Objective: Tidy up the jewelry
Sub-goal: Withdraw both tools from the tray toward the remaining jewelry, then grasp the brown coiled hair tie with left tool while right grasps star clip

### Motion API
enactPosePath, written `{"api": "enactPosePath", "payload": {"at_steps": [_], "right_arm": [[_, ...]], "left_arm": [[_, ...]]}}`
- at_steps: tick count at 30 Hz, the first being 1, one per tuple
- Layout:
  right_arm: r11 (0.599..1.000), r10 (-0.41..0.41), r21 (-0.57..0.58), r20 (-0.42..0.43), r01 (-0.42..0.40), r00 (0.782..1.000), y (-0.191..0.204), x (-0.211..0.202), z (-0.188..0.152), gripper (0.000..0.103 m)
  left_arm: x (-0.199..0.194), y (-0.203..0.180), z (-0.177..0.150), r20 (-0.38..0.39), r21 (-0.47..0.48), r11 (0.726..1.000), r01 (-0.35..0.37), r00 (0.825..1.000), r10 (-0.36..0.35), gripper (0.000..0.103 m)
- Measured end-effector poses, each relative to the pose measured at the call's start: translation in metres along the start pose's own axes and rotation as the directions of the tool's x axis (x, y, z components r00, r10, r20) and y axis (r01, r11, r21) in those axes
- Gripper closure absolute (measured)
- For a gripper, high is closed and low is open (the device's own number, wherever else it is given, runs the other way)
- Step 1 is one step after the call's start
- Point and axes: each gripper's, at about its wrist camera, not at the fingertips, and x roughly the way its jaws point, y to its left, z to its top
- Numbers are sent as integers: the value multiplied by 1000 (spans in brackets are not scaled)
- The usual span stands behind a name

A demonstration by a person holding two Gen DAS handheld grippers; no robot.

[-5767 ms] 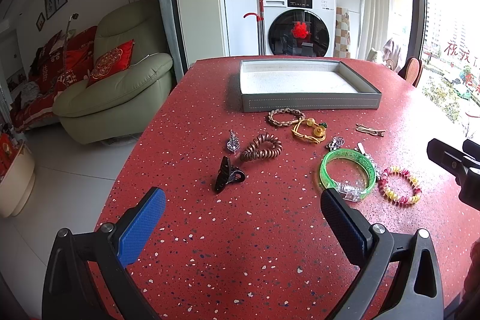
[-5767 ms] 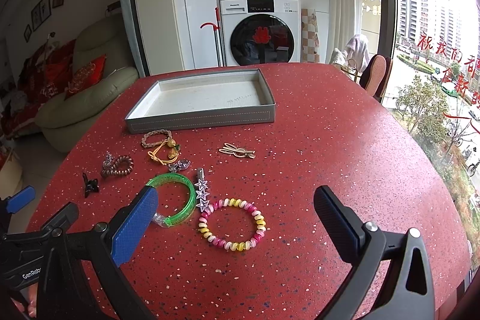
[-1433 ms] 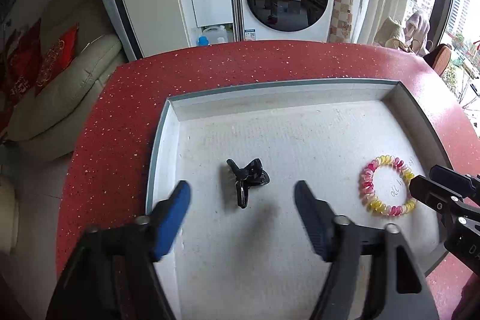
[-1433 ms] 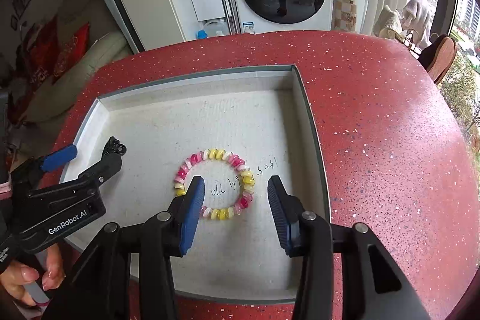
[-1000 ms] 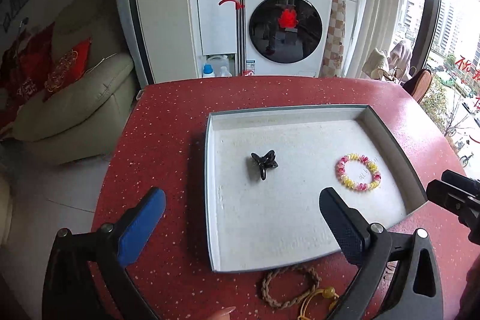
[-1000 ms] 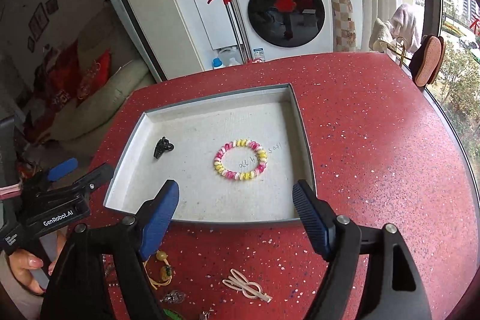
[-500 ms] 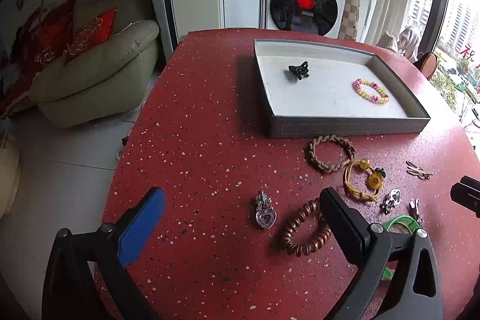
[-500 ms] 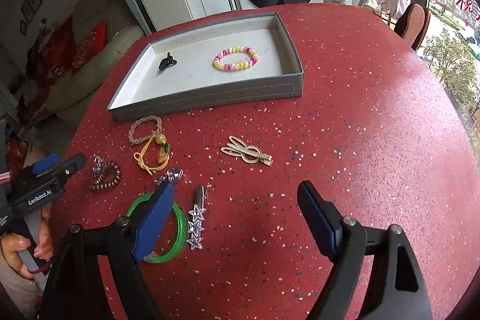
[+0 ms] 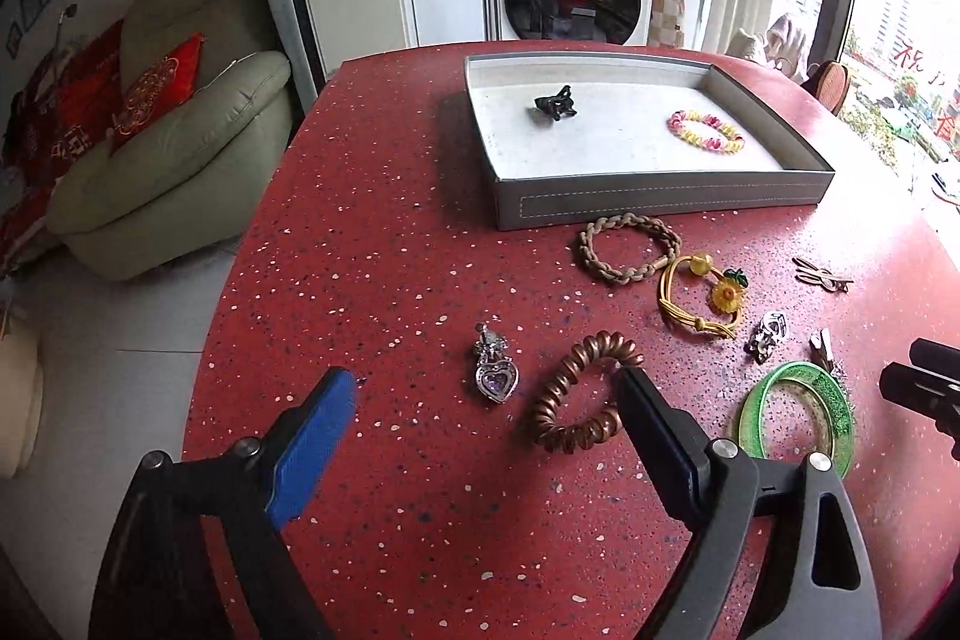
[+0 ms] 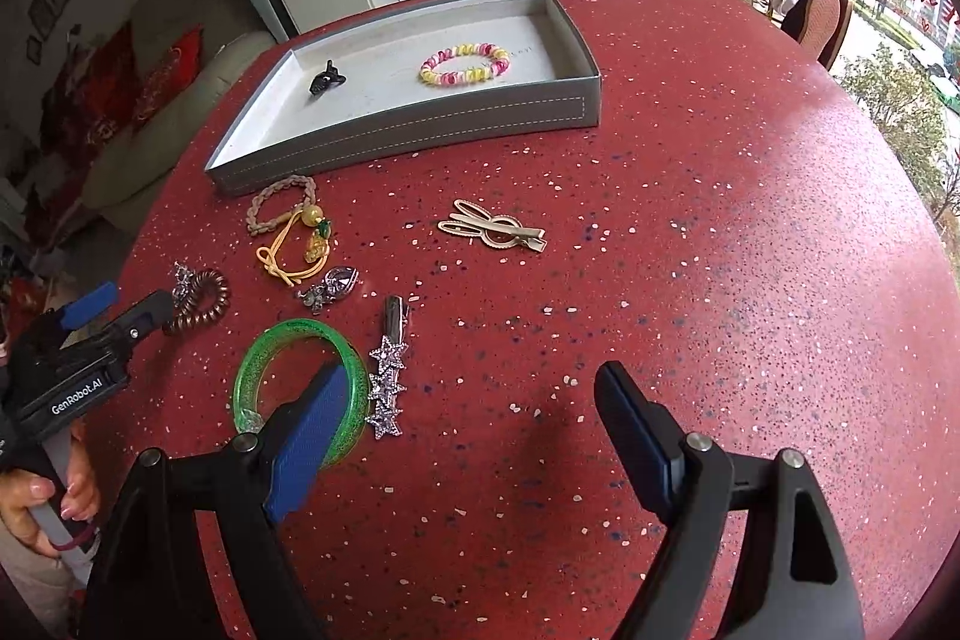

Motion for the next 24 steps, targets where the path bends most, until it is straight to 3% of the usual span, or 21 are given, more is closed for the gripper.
{"api": "enactPosePath", "payload": {"at_steps": [6,9,12,18,21,23,24], "right_arm": [[1000,-23,-13,-7,23,1000,5,10,8,27],[1000,-15,-22,-22,15,1000,10,20,13,37],[999,-10,-43,-28,9,1000,19,28,16,44],[994,-47,-105,-31,44,998,34,34,12,58],[982,-93,-168,-26,87,995,42,35,7,60],[974,-108,-202,-19,102,994,47,34,4,69],[973,-104,-208,-19,98,994,48,33,3,75]], "left_arm": [[-3,-24,-5,27,93,996,11,1000,-14,0],[2,-31,-5,15,126,992,9,1000,-11,9],[8,-35,-7,-4,138,990,16,1000,-15,11],[15,-40,-14,-31,155,988,20,999,-15,36],[14,-43,-15,-25,161,986,31,999,-27,48],[13,-45,-17,-19,170,985,29,999,-27,51],[13,-45,-17,-22,169,985,42,999,-38,66]]}}
